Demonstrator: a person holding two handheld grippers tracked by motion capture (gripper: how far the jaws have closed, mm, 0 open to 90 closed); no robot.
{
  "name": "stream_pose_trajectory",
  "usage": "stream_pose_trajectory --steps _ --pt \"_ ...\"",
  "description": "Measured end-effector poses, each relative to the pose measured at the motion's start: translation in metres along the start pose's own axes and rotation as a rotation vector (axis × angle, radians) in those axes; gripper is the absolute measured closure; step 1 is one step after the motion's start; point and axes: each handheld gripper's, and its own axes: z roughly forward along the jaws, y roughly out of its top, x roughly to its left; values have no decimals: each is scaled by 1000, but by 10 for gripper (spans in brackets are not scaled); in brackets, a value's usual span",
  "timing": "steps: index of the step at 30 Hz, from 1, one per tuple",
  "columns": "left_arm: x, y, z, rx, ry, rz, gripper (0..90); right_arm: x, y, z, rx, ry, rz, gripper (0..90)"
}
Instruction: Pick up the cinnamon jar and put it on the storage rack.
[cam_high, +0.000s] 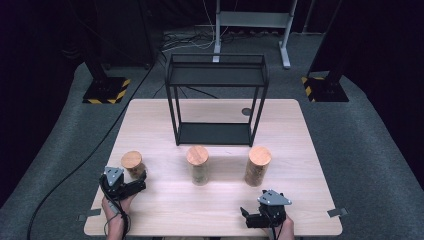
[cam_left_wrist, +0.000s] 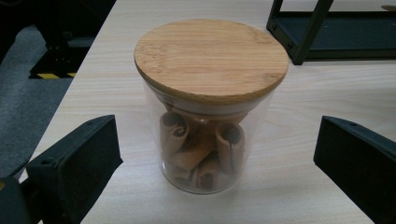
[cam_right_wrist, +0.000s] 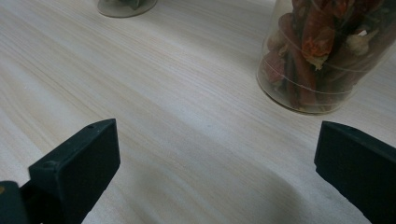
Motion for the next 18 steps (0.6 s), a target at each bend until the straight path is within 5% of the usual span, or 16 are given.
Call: stream_pose_trajectory --steps 18 --pt "-2 9 23 9 0 4 0 -1 -1 0 0 20 8 0"
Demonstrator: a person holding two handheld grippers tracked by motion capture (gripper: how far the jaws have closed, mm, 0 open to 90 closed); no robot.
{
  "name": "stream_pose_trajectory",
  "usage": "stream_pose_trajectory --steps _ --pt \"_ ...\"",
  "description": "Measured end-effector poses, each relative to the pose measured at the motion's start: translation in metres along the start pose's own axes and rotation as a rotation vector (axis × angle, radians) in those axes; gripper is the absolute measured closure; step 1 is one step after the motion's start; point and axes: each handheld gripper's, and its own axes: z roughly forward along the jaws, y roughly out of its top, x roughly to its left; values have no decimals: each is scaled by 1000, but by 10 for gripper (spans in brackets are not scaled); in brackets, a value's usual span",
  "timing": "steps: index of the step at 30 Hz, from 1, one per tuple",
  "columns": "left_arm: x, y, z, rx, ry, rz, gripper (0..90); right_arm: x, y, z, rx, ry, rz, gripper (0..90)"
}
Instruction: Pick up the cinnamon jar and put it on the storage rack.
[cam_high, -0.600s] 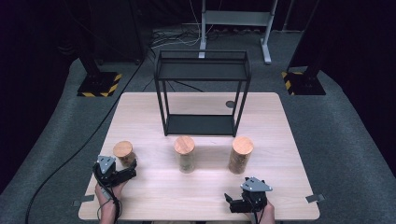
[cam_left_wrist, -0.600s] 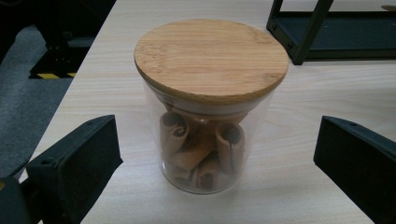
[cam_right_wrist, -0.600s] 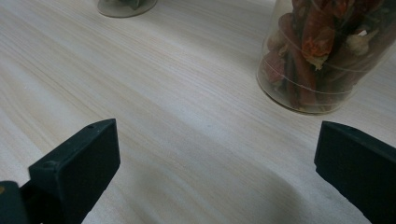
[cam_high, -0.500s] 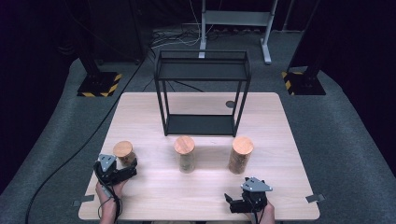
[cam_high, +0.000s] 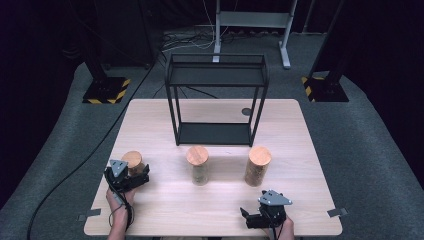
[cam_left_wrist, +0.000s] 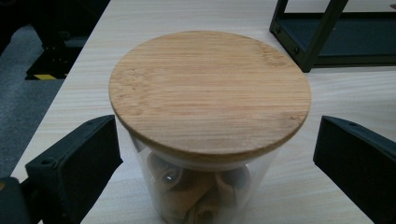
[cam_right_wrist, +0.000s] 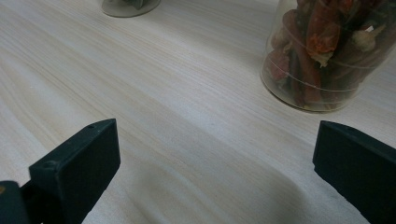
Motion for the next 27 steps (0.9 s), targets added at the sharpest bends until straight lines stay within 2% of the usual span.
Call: stream_pose_trajectory --steps 9,16,21,27 --pt "4 -1 5 4 -3 -5 12 0 0 0 4 0 -1 0" --pt "3 0 4 -9 -6 12 130 0 0 0 3 4 -4 2" --pt "4 1 3 -17 10 12 198 0 0 0 5 6 -5 4" --pt "3 0 3 -19 20 17 246 0 0 0 6 8 -4 8"
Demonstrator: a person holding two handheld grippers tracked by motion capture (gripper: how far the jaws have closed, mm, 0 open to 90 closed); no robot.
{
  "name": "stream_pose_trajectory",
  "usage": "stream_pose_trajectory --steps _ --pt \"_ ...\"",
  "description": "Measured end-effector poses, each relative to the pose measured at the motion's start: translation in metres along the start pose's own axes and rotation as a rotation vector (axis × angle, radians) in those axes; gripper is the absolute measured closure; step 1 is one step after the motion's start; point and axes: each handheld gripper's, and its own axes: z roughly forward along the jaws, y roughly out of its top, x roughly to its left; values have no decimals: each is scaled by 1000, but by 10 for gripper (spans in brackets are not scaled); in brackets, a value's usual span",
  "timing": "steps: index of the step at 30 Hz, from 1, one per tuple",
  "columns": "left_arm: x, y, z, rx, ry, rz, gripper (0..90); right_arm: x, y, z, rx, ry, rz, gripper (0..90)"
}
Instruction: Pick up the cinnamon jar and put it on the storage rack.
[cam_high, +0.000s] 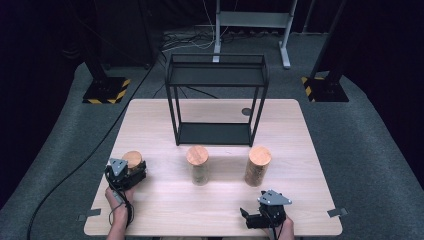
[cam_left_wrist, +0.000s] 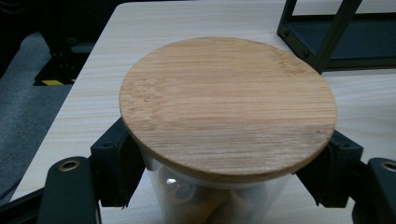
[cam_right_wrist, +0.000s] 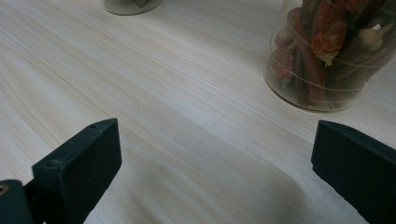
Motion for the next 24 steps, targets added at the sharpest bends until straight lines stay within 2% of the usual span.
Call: stream_pose_trajectory --steps 8,24 --pt "-1 0 0 -1 -1 2 249 0 0 0 -1 2 3 9" --pt "-13 5 3 -8 -38 31 250 0 0 0 -3 2 3 10"
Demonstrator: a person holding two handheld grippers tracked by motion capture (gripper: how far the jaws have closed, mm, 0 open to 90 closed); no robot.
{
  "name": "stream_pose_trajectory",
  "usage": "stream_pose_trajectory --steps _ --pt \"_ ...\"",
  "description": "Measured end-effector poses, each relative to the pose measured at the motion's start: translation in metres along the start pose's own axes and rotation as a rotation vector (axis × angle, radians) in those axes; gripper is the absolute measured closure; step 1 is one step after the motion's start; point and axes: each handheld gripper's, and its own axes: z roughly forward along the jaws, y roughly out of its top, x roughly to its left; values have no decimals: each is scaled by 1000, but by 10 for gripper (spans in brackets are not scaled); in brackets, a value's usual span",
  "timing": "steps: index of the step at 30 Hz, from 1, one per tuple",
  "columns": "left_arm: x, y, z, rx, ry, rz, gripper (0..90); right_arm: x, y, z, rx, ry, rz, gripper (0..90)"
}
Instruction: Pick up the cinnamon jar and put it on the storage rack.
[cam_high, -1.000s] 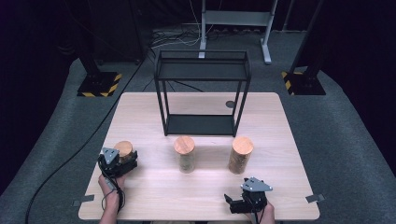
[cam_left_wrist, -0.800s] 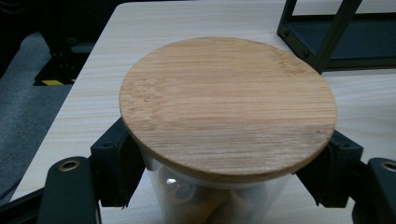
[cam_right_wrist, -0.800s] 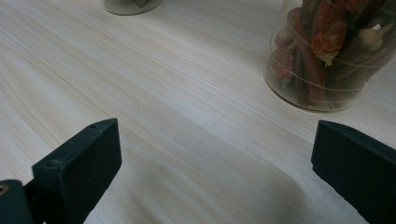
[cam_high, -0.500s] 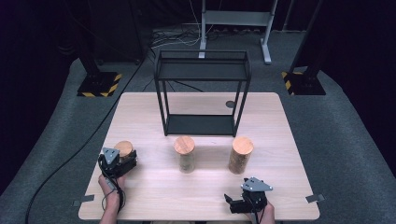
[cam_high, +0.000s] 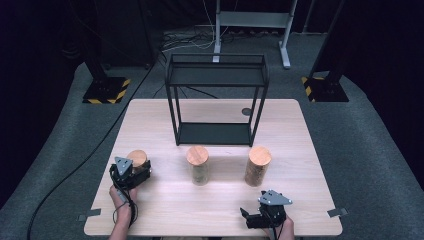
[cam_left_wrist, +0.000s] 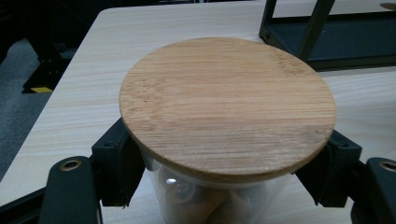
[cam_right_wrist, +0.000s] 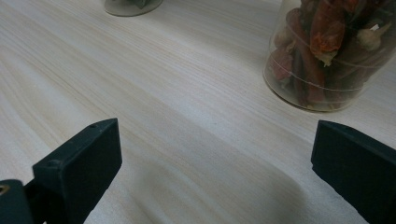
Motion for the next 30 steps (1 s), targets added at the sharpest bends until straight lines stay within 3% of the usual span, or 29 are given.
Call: stream_pose_trajectory --steps 30 --pt "-20 15 9 -16 -73 31 250 0 0 0 3 -2 -1 11"
